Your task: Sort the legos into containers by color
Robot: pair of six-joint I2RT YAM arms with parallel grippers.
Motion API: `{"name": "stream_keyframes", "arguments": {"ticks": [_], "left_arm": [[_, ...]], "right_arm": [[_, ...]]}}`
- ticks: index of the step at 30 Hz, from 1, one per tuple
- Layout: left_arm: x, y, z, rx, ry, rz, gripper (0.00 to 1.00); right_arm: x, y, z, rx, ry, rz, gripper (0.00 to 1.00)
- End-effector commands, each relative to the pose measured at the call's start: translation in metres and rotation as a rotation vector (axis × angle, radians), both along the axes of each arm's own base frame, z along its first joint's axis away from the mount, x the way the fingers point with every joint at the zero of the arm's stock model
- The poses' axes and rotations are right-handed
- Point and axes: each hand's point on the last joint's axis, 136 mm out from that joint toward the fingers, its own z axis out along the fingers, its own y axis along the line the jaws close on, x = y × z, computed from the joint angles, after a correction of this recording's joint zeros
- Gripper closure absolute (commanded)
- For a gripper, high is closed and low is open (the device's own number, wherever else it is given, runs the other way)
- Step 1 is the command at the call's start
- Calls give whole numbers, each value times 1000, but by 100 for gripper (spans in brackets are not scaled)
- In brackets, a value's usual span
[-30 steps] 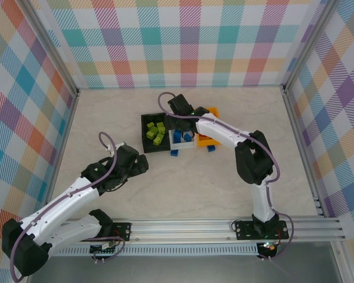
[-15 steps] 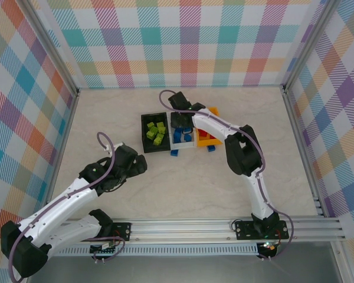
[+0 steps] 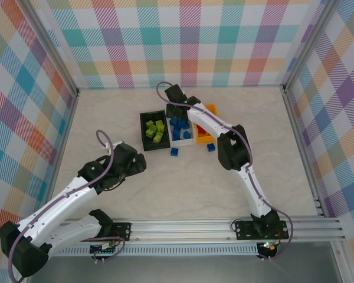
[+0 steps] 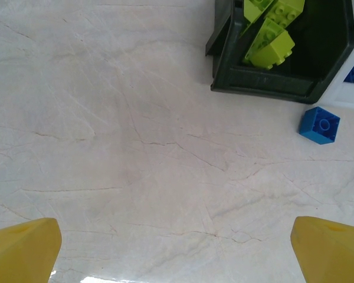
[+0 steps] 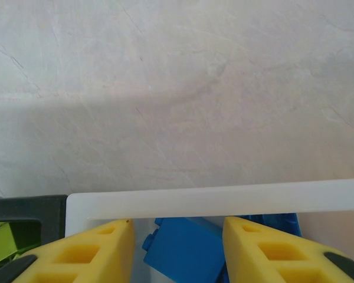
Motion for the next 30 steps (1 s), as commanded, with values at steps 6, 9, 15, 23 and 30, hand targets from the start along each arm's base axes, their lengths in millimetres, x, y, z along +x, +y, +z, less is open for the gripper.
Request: {"name": "stream_keyframes", "arguments": {"ticks": [6,9,15,23,30], "left_arm": [[5,8,-3,54,21,7,0],[6,8,-4,52,26,10,0],[8,3,1,15,10,0,0],[10,-4,0,-22,12,-7,0],[10,-5,-5,-40,15,4,0]], "right_arm": [[31,9,1,78,-37,-24,51],[33,17,17,102,-72,4,48],[16,23,88,147,-194,83,33],[-55,-21,116,186,-182,87,17],[-128,-110,34,60,28,-54,14]]}}
